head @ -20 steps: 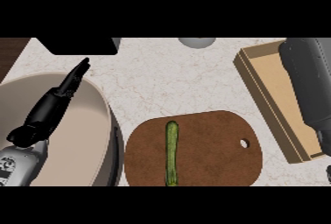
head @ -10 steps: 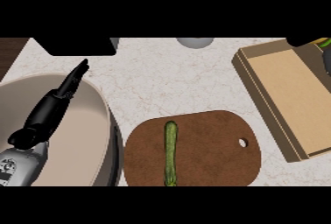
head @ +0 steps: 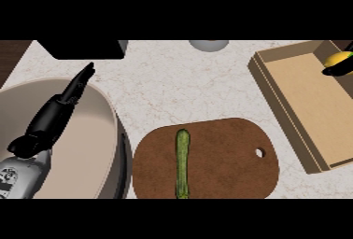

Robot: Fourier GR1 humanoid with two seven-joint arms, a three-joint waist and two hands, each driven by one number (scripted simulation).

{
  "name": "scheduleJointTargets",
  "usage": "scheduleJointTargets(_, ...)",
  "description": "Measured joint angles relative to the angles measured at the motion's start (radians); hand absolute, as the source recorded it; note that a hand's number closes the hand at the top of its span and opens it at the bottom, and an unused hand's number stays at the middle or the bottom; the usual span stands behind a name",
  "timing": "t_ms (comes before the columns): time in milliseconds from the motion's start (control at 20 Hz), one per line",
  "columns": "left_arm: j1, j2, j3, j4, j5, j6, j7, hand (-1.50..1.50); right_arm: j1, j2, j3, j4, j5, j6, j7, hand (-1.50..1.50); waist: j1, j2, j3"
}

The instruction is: Pick the lemon from the cutting board and place it in the cardboard box

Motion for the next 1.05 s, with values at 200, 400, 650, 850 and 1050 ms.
scheduleJointTargets(200, 0.0, -0.002, 0.008, -0.005, 0.002, -0.01, 0.012, 0.0, 0.018, -0.017, -0.019, 0.001, -0.047, 0.057, -0.101, -1.5, 0.001, 0.001, -0.001)
scheduleJointTargets(400, 0.006, -0.004, 0.015, -0.006, -0.001, -0.014, 0.004, 0.0, 0.042, -0.022, -0.077, -0.037, -0.112, -0.007, -0.224, -1.5, -0.002, 0.001, -0.001)
scheduleJointTargets(650, 0.013, 0.002, 0.021, -0.006, 0.003, -0.016, 0.005, 0.0, 0.009, 0.024, -0.275, -0.103, -0.289, -0.19, -0.3, -1.5, -0.011, -0.002, 0.001)
scheduleJointTargets(850, 0.018, -0.004, 0.016, -0.019, -0.003, -0.005, 0.016, 0.0, 0.01, 0.033, -0.432, -0.12, -0.422, -0.289, -0.326, -1.5, -0.012, -0.001, 0.0)
scheduleJointTargets(1050, 0.011, -0.004, 0.016, -0.013, -0.006, -0.01, 0.021, 0.0, 0.064, 0.028, -0.534, -0.122, -0.51, -0.351, -0.38, -1.5, -0.009, 0.0, 0.001)
